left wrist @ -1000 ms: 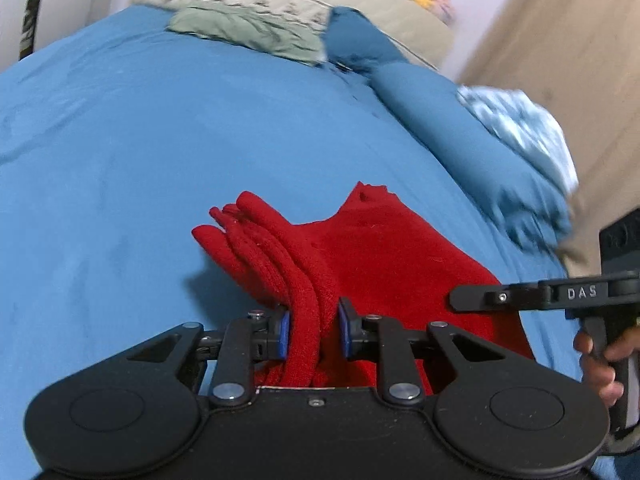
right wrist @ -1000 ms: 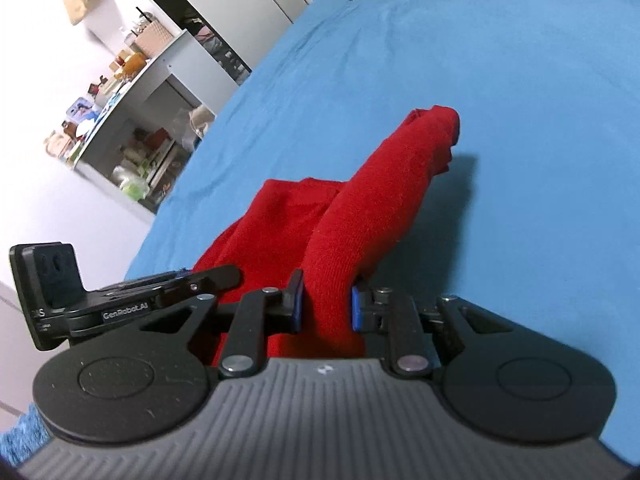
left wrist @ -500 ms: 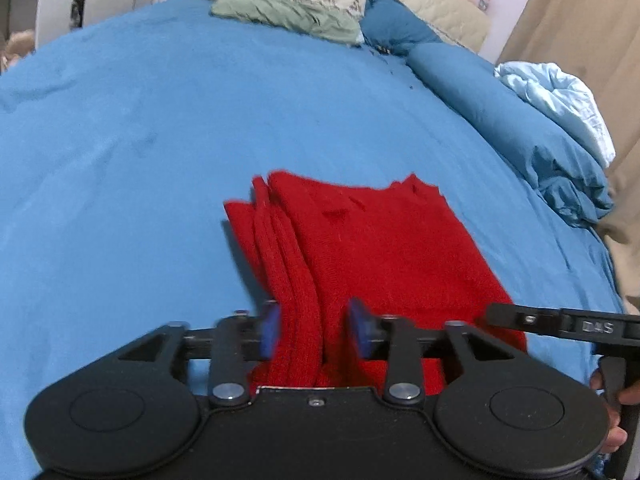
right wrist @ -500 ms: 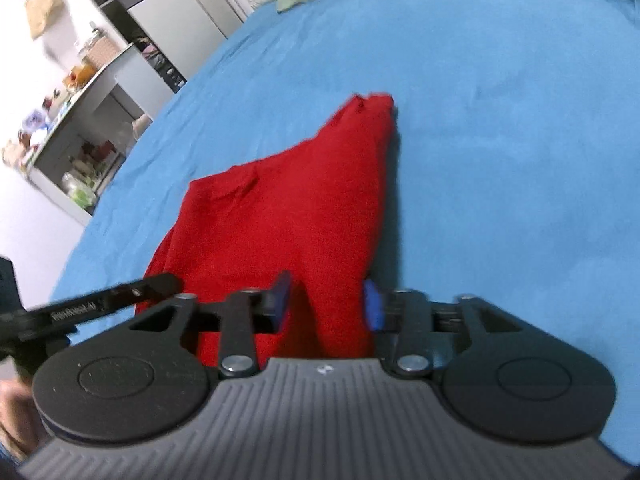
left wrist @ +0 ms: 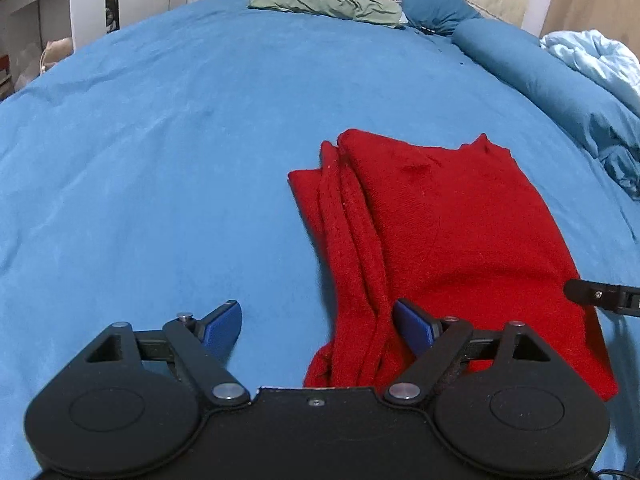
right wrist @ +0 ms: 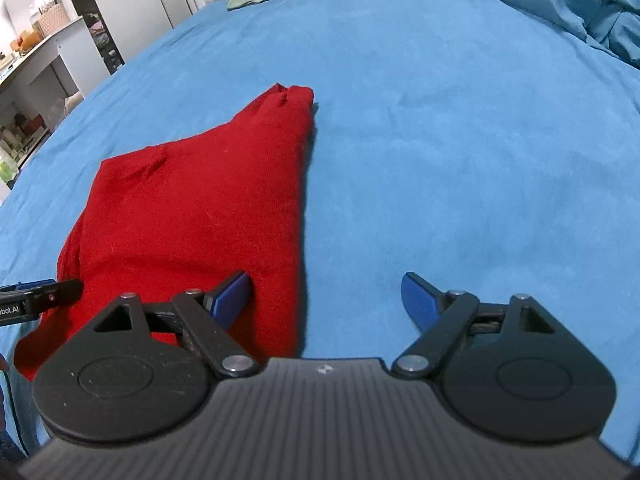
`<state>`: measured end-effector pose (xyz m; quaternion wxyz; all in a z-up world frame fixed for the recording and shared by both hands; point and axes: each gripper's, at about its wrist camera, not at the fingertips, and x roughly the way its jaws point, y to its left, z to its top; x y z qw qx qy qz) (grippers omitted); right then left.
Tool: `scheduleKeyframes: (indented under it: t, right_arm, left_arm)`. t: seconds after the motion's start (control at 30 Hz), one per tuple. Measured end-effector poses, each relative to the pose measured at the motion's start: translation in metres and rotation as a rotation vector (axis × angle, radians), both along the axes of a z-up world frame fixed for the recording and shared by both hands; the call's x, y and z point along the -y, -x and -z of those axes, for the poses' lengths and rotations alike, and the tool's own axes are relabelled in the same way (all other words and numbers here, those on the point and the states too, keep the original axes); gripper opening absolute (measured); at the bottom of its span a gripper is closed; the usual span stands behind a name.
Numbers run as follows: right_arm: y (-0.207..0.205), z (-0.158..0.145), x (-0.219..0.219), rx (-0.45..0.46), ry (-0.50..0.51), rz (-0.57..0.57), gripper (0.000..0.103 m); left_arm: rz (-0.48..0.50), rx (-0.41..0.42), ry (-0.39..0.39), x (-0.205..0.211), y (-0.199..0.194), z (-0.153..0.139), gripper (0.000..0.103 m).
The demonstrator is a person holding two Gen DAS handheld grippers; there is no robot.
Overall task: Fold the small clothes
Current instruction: 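Open the left gripper and pull both tools back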
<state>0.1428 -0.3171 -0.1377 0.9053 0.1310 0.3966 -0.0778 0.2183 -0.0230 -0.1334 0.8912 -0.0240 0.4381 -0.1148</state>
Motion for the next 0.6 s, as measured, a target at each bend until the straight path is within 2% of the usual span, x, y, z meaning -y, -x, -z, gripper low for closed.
scheduleKeyframes:
  t: [0.13, 0.27, 0.33, 0.4, 0.43, 0.5, 0.6]
  right_arm:
    - [0.008, -0.026, -0.007, 0.048, 0.02, -0.022, 0.097]
    - [0.039, -0.086, -0.016, 0.131, 0.033, -0.022, 0.098]
    - [0.057, -0.118, -0.025, 0.165, 0.039, -0.023, 0.1]
    - [0.079, -0.149, -0.035, 0.195, 0.066, -0.023, 0.103]
    - [0.091, -0.164, -0.042, 0.204, 0.086, -0.02, 0.103]
    - [0.114, -0.187, -0.057, 0.218, 0.133, -0.024, 0.103]
    - [0.139, -0.204, -0.077, 0.178, 0.204, -0.011, 0.103]
  left_arm:
    - [-0.015, 0.025, -0.001, -0.011, 0.014, -0.026, 0.084]
    - [-0.022, 0.079, 0.024, -0.018, 0.037, -0.079, 0.085]
    - [-0.022, 0.122, 0.021, -0.019, 0.055, -0.111, 0.087]
    - [-0.025, 0.161, 0.012, -0.019, 0.075, -0.142, 0.101]
    - [-0.026, 0.181, 0.005, -0.018, 0.086, -0.155, 0.103]
    - [-0.028, 0.232, -0.026, -0.017, 0.11, -0.178, 0.103]
    - [-0.023, 0.26, -0.079, -0.014, 0.143, -0.194, 0.103]
